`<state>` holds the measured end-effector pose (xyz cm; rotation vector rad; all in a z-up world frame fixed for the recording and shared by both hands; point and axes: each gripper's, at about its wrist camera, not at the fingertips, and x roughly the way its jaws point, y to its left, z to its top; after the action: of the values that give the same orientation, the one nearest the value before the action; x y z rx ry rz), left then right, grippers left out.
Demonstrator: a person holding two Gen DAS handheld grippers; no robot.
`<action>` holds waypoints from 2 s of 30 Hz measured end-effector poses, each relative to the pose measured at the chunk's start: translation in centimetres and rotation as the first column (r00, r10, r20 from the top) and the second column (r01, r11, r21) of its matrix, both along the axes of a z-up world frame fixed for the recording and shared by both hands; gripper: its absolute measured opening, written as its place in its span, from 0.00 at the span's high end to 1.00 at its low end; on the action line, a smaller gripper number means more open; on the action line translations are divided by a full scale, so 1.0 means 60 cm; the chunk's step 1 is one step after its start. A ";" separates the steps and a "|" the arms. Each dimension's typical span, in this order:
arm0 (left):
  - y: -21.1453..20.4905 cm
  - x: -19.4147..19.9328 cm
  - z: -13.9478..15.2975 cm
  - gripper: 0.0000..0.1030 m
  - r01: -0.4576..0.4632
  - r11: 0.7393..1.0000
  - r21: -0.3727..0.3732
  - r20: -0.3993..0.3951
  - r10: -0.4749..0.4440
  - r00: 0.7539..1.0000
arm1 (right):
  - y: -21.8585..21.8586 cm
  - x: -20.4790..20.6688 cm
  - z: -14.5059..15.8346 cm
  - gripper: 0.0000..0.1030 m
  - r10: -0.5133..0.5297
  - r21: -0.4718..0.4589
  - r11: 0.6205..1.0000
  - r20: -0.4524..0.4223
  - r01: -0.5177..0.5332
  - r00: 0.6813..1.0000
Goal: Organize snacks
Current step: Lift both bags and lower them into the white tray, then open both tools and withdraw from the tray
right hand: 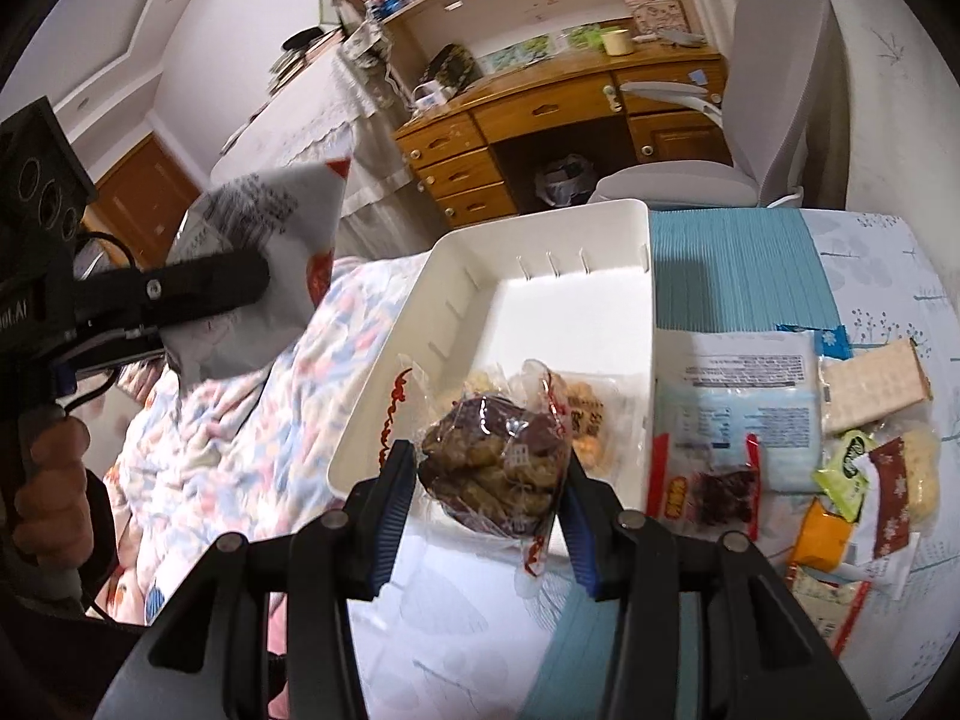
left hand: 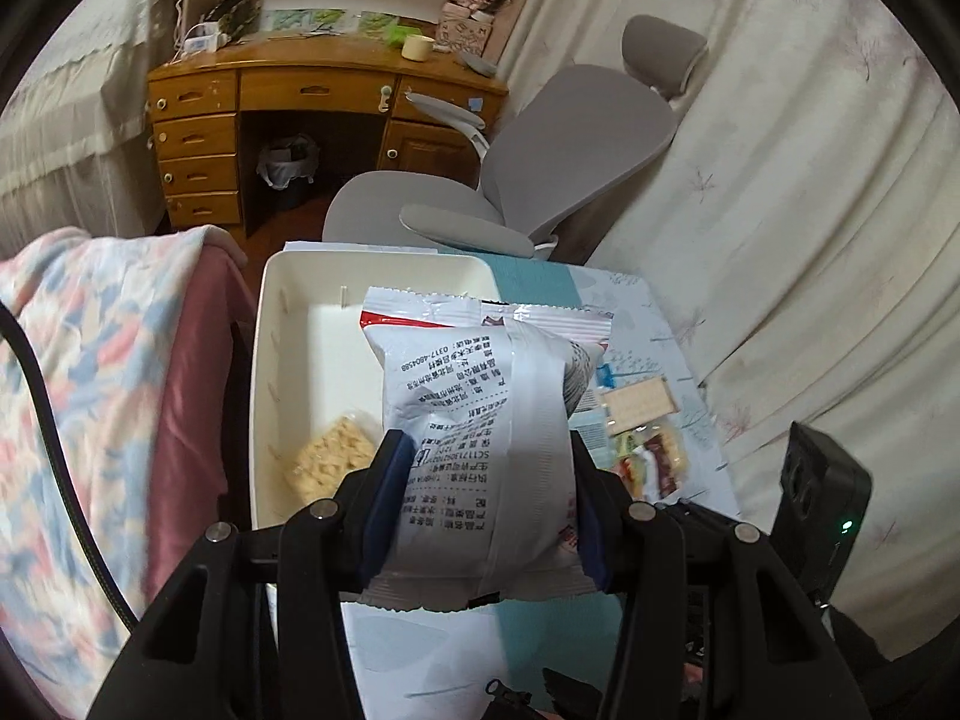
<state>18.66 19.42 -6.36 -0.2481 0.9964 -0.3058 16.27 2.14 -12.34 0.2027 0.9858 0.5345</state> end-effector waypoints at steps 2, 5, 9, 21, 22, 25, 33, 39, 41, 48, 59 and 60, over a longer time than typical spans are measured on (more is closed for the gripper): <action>0.008 0.008 -0.005 0.52 0.006 1.000 0.007 0.000 -0.006 1.000 | 0.010 0.004 -0.004 0.55 -0.019 0.000 1.000 0.000 0.019 1.000; 0.020 0.018 -0.011 0.50 -0.003 1.000 0.018 -0.010 0.003 1.000 | 0.021 0.006 -0.009 0.55 -0.047 -0.005 0.999 -0.004 0.047 0.999; 0.027 0.031 -0.023 0.30 -0.009 0.999 0.042 -0.068 0.012 0.998 | 0.029 0.011 -0.019 0.49 -0.066 -0.008 0.998 -0.049 0.066 0.997; 0.023 0.014 -0.032 0.29 -0.041 0.999 0.019 -0.099 0.043 0.994 | -0.006 0.002 -0.010 0.31 -0.130 0.003 0.991 -0.069 0.130 0.989; 0.021 0.011 -0.032 0.29 -0.042 0.999 0.020 -0.098 0.043 0.994 | -0.011 0.000 -0.009 0.31 -0.130 0.004 0.991 -0.072 0.131 0.989; 0.006 -0.004 -0.029 0.29 -0.053 0.998 0.024 -0.096 0.055 0.994 | -0.026 -0.008 -0.005 0.31 -0.124 0.002 0.992 -0.075 0.125 0.989; -0.054 -0.044 -0.015 0.29 -0.053 0.999 0.011 -0.078 0.054 0.995 | -0.083 -0.029 0.019 0.31 -0.097 -0.005 0.995 -0.073 0.097 0.993; -0.118 -0.072 -0.010 0.28 -0.042 0.999 -0.002 -0.076 0.042 0.996 | -0.133 -0.047 0.037 0.30 -0.082 -0.024 0.996 -0.063 0.081 0.995; -0.143 -0.081 -0.009 0.25 -0.016 1.000 -0.008 -0.073 0.016 0.997 | -0.152 -0.052 0.042 0.30 -0.081 -0.032 0.996 -0.058 0.079 0.995; -0.226 -0.103 -0.014 0.23 0.033 0.999 -0.020 -0.063 -0.035 0.997 | -0.227 -0.065 0.045 0.30 -0.083 -0.068 0.995 -0.065 0.079 0.994; -0.326 -0.109 -0.062 0.16 -0.007 0.998 -0.055 -0.105 0.001 0.994 | -0.336 -0.072 0.024 0.24 -0.056 -0.164 0.986 -0.091 0.041 0.994; -0.335 -0.108 -0.070 0.16 -0.015 0.998 -0.059 -0.112 0.008 0.994 | -0.343 -0.071 0.021 0.24 -0.055 -0.172 0.984 -0.095 0.038 0.994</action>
<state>12.17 -0.66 -10.55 -0.3284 1.0970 -0.3143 11.99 -18.41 -11.06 0.1002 1.1151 0.3976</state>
